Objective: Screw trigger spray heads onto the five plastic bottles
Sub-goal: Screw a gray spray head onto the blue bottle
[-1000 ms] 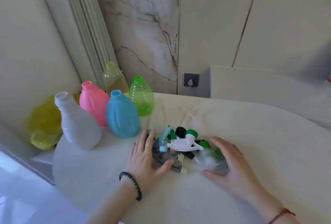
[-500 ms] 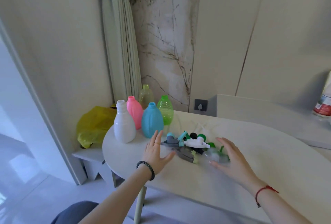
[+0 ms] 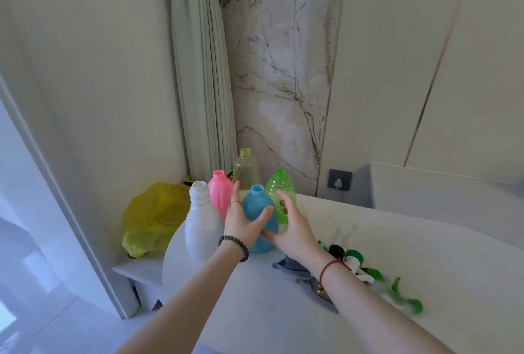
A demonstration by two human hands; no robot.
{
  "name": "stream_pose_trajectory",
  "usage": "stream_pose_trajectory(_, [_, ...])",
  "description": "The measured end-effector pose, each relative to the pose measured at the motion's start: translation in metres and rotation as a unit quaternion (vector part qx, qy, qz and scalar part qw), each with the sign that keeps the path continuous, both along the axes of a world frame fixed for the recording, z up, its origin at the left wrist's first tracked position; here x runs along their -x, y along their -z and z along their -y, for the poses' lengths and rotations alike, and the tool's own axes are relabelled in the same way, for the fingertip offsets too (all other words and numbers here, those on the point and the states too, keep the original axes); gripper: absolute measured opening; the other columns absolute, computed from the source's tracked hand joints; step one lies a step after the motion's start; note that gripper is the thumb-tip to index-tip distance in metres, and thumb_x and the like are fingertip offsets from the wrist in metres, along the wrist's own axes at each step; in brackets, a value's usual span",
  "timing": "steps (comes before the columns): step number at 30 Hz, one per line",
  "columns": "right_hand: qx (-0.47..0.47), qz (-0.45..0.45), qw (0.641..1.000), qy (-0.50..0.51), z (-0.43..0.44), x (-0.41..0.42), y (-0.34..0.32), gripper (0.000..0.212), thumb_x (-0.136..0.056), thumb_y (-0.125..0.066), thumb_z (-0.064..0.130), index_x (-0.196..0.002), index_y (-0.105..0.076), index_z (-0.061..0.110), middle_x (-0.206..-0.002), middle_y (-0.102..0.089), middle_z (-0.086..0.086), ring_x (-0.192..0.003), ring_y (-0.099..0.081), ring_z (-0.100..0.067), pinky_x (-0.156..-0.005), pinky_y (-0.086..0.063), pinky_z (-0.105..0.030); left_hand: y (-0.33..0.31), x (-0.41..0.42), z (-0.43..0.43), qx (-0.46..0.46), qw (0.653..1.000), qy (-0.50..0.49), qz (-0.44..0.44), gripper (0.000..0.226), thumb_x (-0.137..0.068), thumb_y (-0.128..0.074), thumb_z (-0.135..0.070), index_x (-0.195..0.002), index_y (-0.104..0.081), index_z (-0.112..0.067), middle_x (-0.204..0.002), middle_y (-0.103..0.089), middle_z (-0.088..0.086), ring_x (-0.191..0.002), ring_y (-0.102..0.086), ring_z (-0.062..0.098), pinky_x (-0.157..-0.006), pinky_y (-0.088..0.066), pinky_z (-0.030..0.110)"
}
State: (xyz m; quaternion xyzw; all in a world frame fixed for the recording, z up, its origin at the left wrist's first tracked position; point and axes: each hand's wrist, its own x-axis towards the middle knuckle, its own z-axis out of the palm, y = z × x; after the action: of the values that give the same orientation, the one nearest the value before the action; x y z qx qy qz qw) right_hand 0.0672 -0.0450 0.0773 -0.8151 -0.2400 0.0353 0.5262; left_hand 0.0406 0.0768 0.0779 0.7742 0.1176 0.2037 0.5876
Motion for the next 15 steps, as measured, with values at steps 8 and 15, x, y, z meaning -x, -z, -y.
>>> stream_pose_trajectory(8, [-0.029,-0.042,0.999,-0.013,-0.019,-0.01,0.011,0.075,-0.07,-0.076,0.014,-0.132,-0.035,0.028,-0.111,-0.053,0.01,-0.099,-0.053,-0.008,-0.065,-0.038,-0.003,0.01,-0.012,0.003,-0.023,1.0,-0.017,-0.005,0.056,-0.071,-0.072,-0.026,-0.113,-0.035,-0.035,-0.109,-0.048,-0.005,-0.099,-0.049,0.013,-0.083,-0.041,0.026])
stream_pose_trajectory(15, [-0.073,0.039,0.997,0.014,0.029,0.02,-0.041,0.073,-0.066,-0.079,0.027,-0.128,-0.041,0.031,-0.125,-0.053,0.008,-0.113,-0.051,-0.01,-0.09,-0.047,-0.027,-0.04,0.019,0.034,-0.053,0.996,0.006,0.074,0.064,-0.068,-0.073,-0.037,-0.122,-0.04,-0.031,-0.113,-0.054,-0.006,-0.103,-0.053,0.009,-0.083,-0.045,0.02])
